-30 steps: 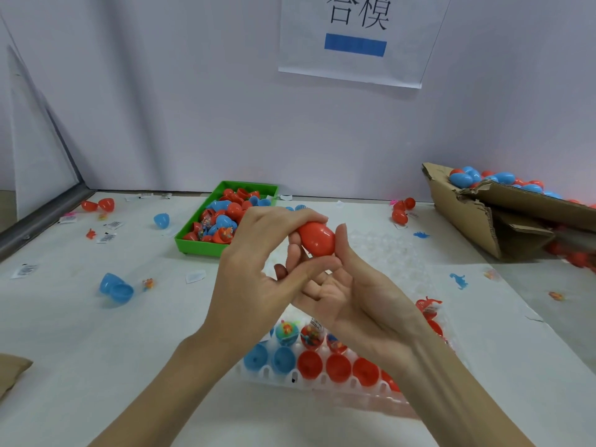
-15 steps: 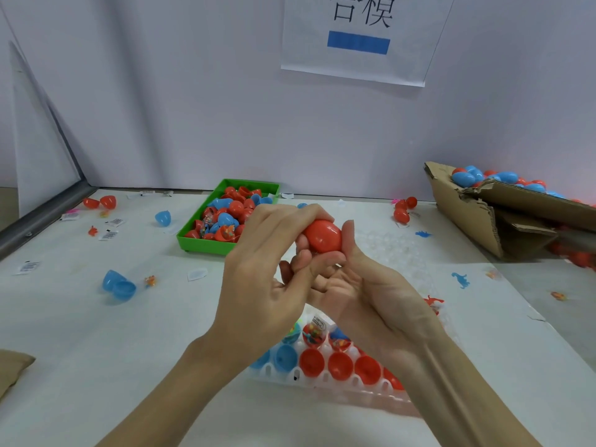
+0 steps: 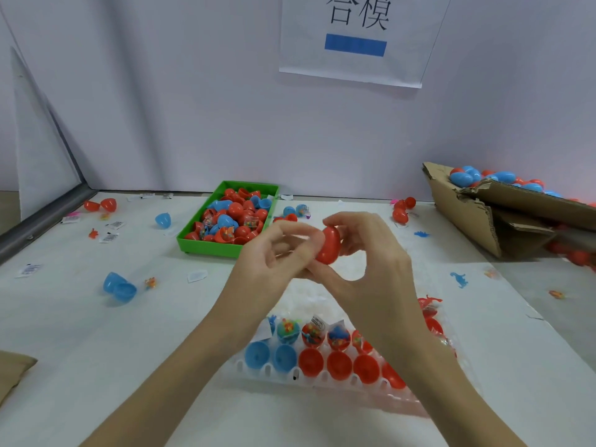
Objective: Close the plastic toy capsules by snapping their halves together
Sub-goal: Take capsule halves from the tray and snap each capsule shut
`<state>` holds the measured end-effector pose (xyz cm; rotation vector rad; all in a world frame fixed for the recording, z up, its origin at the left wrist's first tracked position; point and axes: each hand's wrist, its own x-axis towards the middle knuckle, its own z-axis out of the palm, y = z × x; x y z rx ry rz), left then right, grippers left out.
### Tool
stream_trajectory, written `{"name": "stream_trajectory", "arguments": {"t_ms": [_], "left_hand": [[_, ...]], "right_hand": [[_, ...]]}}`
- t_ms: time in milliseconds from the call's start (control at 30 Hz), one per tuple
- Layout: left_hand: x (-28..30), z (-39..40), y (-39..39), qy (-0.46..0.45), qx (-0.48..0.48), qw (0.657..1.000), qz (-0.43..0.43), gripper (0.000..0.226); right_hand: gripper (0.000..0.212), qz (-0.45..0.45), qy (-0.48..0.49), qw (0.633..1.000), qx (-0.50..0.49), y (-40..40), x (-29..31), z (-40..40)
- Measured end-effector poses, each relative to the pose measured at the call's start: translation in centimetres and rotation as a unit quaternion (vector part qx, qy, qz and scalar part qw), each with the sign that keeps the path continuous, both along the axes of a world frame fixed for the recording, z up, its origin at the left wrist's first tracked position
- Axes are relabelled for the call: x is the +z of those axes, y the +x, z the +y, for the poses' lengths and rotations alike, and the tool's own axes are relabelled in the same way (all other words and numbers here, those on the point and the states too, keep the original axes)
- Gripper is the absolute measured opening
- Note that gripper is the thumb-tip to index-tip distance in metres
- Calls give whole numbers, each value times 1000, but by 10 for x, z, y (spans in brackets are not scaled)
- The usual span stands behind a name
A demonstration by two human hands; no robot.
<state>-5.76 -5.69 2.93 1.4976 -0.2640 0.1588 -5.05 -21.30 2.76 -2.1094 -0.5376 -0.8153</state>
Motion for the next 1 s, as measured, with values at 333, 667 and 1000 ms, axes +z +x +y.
{"name": "stream_trajectory", "arguments": {"t_ms": [333, 667, 1000], "left_hand": [[0, 7, 3, -164, -129, 974, 92, 35], [-7, 3, 9, -21, 25, 996, 88, 39], [-2, 26, 21, -106, 116, 983, 91, 43]], "right_hand": [[41, -4, -30, 997, 69, -3, 0, 0], [53, 154, 24, 986, 51, 6, 5, -8], [34, 217, 783, 543, 211, 121, 79, -89]]}}
